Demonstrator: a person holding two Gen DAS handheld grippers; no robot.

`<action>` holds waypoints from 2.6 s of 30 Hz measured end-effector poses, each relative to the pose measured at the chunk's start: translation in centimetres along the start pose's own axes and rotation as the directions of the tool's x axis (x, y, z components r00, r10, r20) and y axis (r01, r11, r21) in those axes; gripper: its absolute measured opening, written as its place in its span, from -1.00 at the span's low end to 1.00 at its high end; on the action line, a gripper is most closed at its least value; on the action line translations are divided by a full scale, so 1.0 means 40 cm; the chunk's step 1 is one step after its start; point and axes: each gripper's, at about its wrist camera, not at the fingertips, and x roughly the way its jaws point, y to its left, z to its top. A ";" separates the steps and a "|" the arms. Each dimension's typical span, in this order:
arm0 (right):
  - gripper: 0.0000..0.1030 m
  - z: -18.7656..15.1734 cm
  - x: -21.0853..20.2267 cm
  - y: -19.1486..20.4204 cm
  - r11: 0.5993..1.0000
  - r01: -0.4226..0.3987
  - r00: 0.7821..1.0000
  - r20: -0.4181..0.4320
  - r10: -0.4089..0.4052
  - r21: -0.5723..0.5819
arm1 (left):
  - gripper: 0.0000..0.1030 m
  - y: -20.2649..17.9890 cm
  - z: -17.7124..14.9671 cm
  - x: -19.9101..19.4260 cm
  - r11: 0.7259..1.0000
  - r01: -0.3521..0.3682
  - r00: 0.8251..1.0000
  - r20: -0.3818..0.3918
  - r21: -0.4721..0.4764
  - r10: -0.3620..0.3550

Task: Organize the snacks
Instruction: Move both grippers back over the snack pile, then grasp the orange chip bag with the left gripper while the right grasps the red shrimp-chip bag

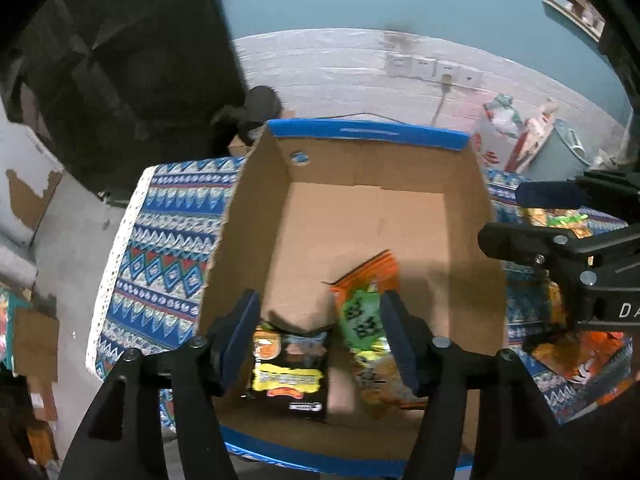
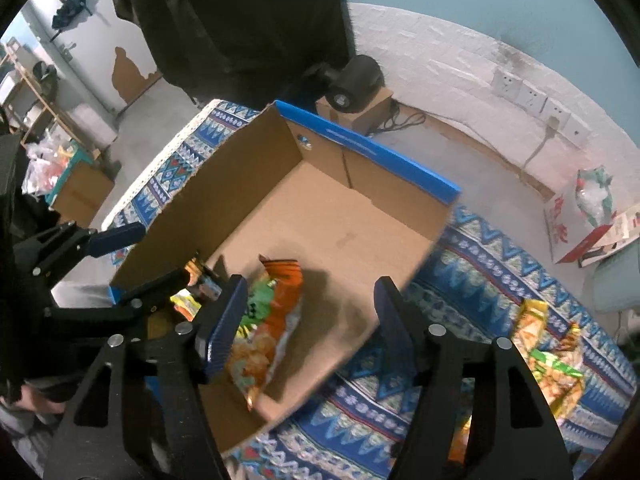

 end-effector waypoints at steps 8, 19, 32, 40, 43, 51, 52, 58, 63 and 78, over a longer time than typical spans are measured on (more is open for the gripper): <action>0.44 -0.076 -0.080 -0.071 0.998 0.052 0.999 0.004 -0.051 -0.019 | 0.44 -0.103 -0.005 -0.046 0.995 0.046 0.999 0.024 0.085 -0.048; 0.46 -0.208 -0.170 -0.202 0.995 0.099 0.995 -0.004 -0.099 0.027 | 0.49 -0.255 -0.030 -0.058 0.975 0.142 0.990 -0.037 0.172 -0.137; 0.46 -0.383 -0.234 -0.338 0.988 0.123 0.992 -0.036 -0.120 0.089 | 0.51 -0.411 -0.091 -0.009 0.961 0.221 0.963 -0.192 0.165 -0.189; 0.46 -0.465 -0.224 -0.351 0.992 0.119 0.990 -0.085 -0.115 0.049 | 0.51 -0.493 -0.147 0.023 0.956 0.234 0.946 -0.268 0.177 -0.182; 0.46 -0.487 -0.211 -0.357 0.992 0.122 0.987 -0.107 -0.118 0.029 | 0.52 -0.508 -0.164 0.035 0.956 0.249 0.934 -0.299 0.155 -0.195; 0.46 -0.531 -0.143 -0.387 0.992 0.123 0.975 -0.185 -0.121 -0.003 | 0.57 -0.536 -0.204 0.090 0.957 0.283 0.893 -0.383 0.065 -0.238; 0.46 -0.535 -0.133 -0.392 0.992 0.129 0.972 -0.195 -0.128 -0.006 | 0.57 -0.538 -0.208 0.097 0.957 0.285 0.889 -0.388 0.057 -0.242; 0.46 -0.554 -0.080 -0.415 0.994 0.102 0.970 -0.225 -0.091 0.037 | 0.57 -0.543 -0.231 0.157 0.954 0.298 0.850 -0.448 -0.027 -0.278; 0.24 -0.553 -0.081 -0.416 0.991 0.073 0.975 -0.215 -0.047 0.113 | 0.57 -0.536 -0.241 0.204 0.949 0.299 0.822 -0.479 -0.099 -0.309; -0.01 -0.562 -0.076 -0.395 0.936 -0.049 0.978 -0.175 0.116 0.349 | 0.57 -0.428 -0.166 0.216 0.969 0.184 0.913 -0.335 -0.167 -0.231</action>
